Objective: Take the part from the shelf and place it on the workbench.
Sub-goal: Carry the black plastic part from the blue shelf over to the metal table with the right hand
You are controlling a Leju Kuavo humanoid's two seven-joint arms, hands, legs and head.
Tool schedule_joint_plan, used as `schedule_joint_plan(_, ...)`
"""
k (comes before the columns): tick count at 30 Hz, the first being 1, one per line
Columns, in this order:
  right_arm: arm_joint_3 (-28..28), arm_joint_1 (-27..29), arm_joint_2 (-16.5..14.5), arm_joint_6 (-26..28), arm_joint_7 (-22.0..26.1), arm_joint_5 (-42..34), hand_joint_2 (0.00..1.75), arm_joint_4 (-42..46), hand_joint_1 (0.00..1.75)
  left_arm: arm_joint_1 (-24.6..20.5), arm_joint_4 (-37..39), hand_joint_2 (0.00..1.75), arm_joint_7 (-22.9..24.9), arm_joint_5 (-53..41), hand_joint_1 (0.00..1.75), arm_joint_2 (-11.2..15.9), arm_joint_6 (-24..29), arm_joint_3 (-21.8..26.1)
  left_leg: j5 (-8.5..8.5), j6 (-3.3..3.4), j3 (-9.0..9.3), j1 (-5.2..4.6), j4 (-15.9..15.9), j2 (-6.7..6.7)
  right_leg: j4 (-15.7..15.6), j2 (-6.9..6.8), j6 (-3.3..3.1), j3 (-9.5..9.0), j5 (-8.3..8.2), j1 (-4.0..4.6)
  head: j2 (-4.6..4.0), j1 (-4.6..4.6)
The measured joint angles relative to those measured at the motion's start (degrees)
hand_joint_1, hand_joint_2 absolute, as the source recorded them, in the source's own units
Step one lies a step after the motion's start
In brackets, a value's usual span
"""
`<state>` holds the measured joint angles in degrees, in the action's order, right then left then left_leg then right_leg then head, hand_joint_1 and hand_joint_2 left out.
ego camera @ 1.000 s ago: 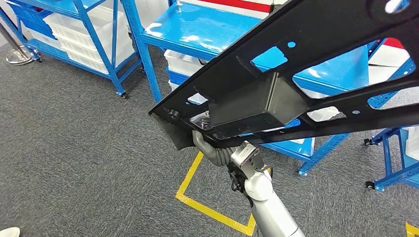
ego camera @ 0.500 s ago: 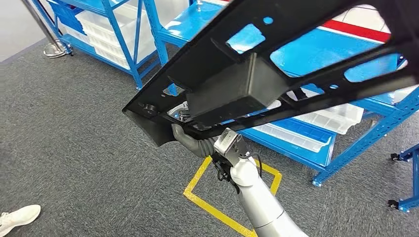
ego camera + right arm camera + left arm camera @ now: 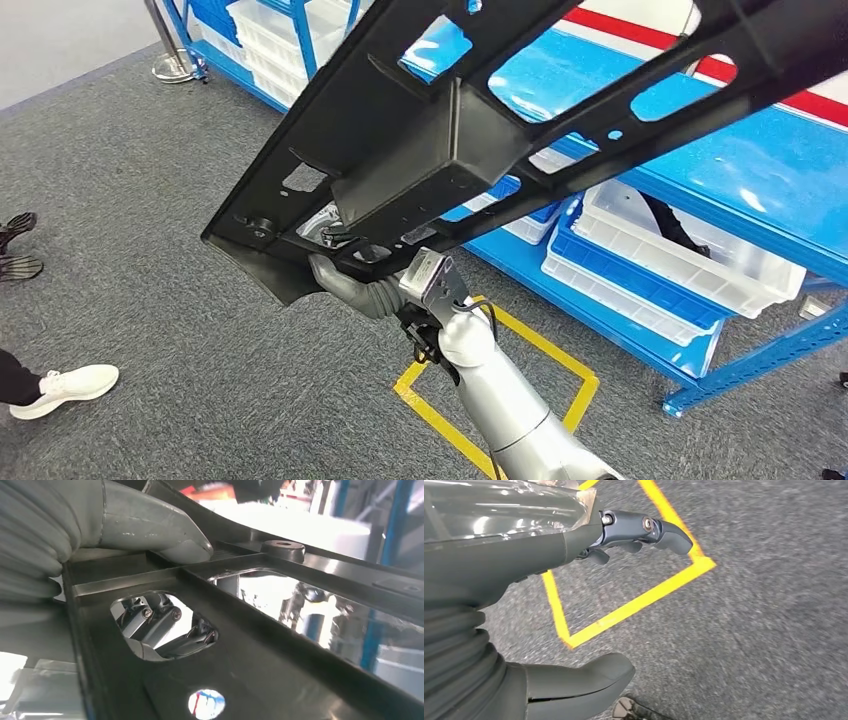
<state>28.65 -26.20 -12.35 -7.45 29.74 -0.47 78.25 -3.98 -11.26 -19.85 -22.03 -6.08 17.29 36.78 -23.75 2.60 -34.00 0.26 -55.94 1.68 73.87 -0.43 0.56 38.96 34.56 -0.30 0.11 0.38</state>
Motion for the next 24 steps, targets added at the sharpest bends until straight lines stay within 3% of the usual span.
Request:
schedule_joint_plan(1,0.1,0.0,0.1,0.0,0.0,-0.1,1.75,-0.3,1.75,0.1,0.0,1.75,0.1,0.0,0.00,-0.2,0.2,0.1,-0.01,-0.04,0.01,0.02,-0.1,0.77,-0.2,0.11,0.48,0.17,-0.58,-0.11,0.00,0.00)
schedule_joint_plan(2,0.1,0.0,0.1,0.1,0.1,-0.3,1.75,-0.5,1.75,0.1,0.0,1.75,0.1,0.0,0.00,-0.3,0.3,0.1,-0.05,-0.12,0.03,0.06,-0.2,1.48,-2.8,0.24,1.09,-0.88,-2.04,-0.26,0.00,-0.01)
schedule_joint_plan(4,0.1,0.0,0.2,0.7,0.1,-0.5,1.75,-0.5,1.75,0.1,0.0,1.75,0.2,-0.5,0.00,-0.6,0.1,0.1,-0.32,-0.58,-0.13,0.08,-0.8,2.85,-11.1,1.60,2.09,-4.43,-5.58,-0.80,0.00,-0.01)
schedule_joint_plan(6,0.0,0.5,0.6,1.6,0.0,-0.5,1.75,-0.1,1.75,0.2,0.0,1.75,0.2,-1.4,0.00,-0.8,-0.5,0.1,-0.58,-1.24,-0.63,0.05,-1.4,3.79,-15.5,2.63,1.89,-6.35,-7.20,-1.05,0.00,-0.03)
schedule_joint_plan(8,-0.6,1.5,1.4,2.4,-0.1,-0.5,1.75,0.9,1.75,0.5,0.0,1.75,0.0,-2.5,0.00,-0.8,-1.5,0.0,-0.51,-1.82,-1.05,0.25,-1.5,4.33,-15.7,2.20,1.05,-6.45,-7.39,-0.81,0.00,-0.03)
schedule_joint_plan(9,-1.1,2.1,1.9,2.6,-0.1,-0.5,1.75,1.6,1.75,0.7,0.0,1.75,-0.3,-3.0,0.00,-0.9,-1.9,-0.1,-0.59,-2.06,-1.19,0.40,-1.6,4.13,-15.8,1.92,0.69,-6.47,-7.52,-0.80,0.00,-0.04)
schedule_joint_plan(11,-2.2,3.0,2.8,2.9,0.0,-0.5,1.75,3.0,1.75,0.9,0.0,1.75,-0.9,-3.9,0.00,-0.9,-2.7,-0.3,-2.08,-2.51,-2.24,0.45,-3.9,1.95,-15.9,1.23,0.07,-6.60,-7.66,-0.95,0.00,-0.23)
schedule_joint_plan(13,-3.3,4.3,3.7,3.5,0.3,-0.1,1.75,4.3,1.75,0.9,0.0,1.75,-1.7,-4.8,0.00,-1.0,-3.6,-0.7,-5.35,-2.90,-5.19,0.53,-10.1,-0.64,-16.0,0.34,-0.47,-6.70,-7.55,-0.79,0.00,-0.44)
schedule_joint_plan(14,-4.0,5.2,4.2,4.0,0.5,0.2,1.75,5.2,1.75,0.9,0.0,1.75,-2.1,-5.3,0.00,-1.0,-4.0,-1.1,-6.89,-3.05,-6.99,0.64,-13.7,-1.14,-15.9,-0.27,-0.71,-6.73,-7.45,-0.62,0.00,-0.44)
schedule_joint_plan(16,-5.1,7.3,5.1,4.6,0.9,0.8,1.75,6.8,1.75,0.9,0.0,1.75,-2.7,-6.1,0.00,-1.0,-4.7,-1.7,-7.46,-3.11,-8.69,0.76,-16.9,-1.45,-15.9,-1.48,-0.89,-6.78,-7.29,-0.34,0.00,-0.44)
schedule_joint_plan(18,-5.7,8.4,5.7,4.8,1.0,1.1,1.75,8.0,1.75,1.0,0.0,1.75,-2.9,-6.4,0.00,-0.9,-5.0,-2.0,-4.42,-2.66,-6.14,0.69,-12.1,-2.15,-15.9,-2.35,-0.96,-6.89,-7.20,-0.17,0.00,-0.44)
schedule_joint_plan(20,-5.9,8.7,6.0,4.9,1.1,1.2,1.75,9.0,1.75,0.8,0.0,1.75,-3.0,-6.5,0.00,-0.8,-5.0,-2.2,-1.91,-1.84,-2.32,0.13,-5.0,-4.18,-15.9,-3.00,-0.86,-7.00,-7.09,0.08,0.00,-0.43)
schedule_joint_plan(22,-6.1,9.0,6.2,4.9,1.1,1.3,1.75,9.7,1.75,0.6,0.0,1.75,-3.0,-6.6,0.00,-0.6,-5.0,-2.5,-1.61,-1.20,-1.02,-0.52,-2.2,-5.05,-16.0,-3.78,-0.48,-7.08,-6.88,0.23,0.00,-0.43)
schedule_joint_plan(24,-6.3,9.3,6.3,4.9,1.1,1.4,1.75,10.2,1.75,0.5,0.0,1.75,-3.0,-6.6,0.00,-0.5,-5.0,-2.7,-1.32,-0.65,-0.87,-0.60,-1.7,-3.82,-16.2,-4.52,0.07,-7.27,-6.67,0.22,0.00,-0.43)
